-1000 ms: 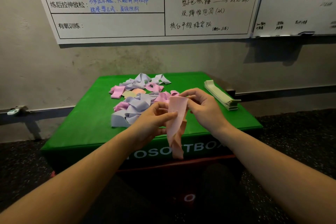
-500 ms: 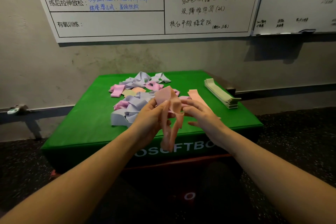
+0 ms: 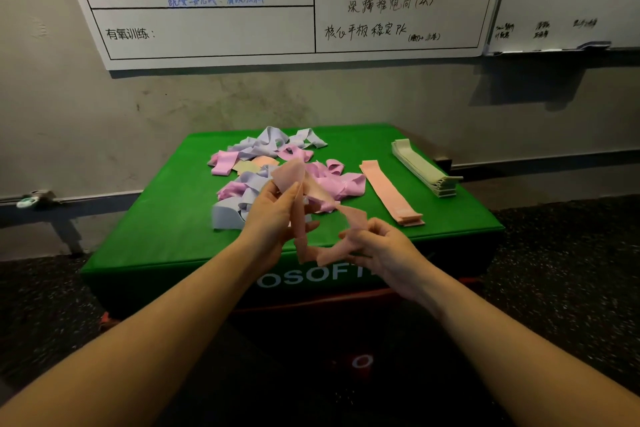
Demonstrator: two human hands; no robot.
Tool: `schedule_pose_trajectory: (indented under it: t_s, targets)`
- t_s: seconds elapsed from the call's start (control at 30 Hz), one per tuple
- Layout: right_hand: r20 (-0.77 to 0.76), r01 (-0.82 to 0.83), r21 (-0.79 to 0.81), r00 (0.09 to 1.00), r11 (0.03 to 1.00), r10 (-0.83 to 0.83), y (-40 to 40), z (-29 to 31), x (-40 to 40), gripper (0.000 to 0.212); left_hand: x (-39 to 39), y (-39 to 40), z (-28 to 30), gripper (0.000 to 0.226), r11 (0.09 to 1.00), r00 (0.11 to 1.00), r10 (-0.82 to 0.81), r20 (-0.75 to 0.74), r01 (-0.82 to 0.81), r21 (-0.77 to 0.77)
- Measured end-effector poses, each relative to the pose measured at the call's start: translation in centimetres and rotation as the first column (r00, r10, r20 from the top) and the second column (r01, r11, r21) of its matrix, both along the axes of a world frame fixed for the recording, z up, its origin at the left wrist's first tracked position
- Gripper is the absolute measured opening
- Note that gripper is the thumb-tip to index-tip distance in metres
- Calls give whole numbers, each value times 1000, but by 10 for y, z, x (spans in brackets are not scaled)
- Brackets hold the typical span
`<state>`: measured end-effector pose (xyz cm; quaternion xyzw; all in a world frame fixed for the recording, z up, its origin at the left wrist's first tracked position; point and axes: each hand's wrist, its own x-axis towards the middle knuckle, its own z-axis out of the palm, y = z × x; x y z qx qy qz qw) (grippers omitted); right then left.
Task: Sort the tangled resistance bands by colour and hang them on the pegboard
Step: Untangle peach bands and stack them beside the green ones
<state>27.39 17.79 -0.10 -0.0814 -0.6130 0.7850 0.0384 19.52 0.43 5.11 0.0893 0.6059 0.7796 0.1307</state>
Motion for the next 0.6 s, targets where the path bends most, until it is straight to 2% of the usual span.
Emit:
schedule_pose_trajectory:
  t_s: [0.03,0.07,0.13,0.2,0.27,0.33,0.43,0.5,0.57,0.6]
  targets:
    - [-3,45,1,999,999,-45,-1,0,1,16,-1,-2,-1,25,999,1000,13,-13,-13,-39]
    - [-20,103,66,995,993,-101,-1,-2,3,24,-1,-3,-2,22,997,999,13,-33,-15,-74]
    - [-68,224,275,974,935,-214,0,-7,3,30,1,-4,-4,18,991,996,-2,-87,-10,-132]
    - [-82,302,417,952,858,-295,0,-8,5,22,4,-4,-5,21,987,992,-24,-120,5,-158]
    - [-19,271,473,954,838,-298,0,-8,6,5,6,-2,-4,22,986,990,-44,-131,22,-167]
    - [78,196,461,962,866,-260,-1,-10,7,14,6,-2,-4,22,985,991,-46,-129,23,-171]
    - [142,141,307,971,941,-192,-5,-9,11,16,2,-2,-6,23,985,993,-16,-117,-5,-171]
    - [113,86,8,990,996,-86,-4,-11,13,27,-1,-2,-10,25,985,994,12,-108,-30,-170]
    - [56,-22,-295,998,955,41,0,-11,16,41,-4,-2,-12,26,985,995,41,-89,-55,-163]
    - [26,-63,-399,996,915,80,1,-9,18,39,-5,-2,-13,27,986,995,55,-77,-66,-154]
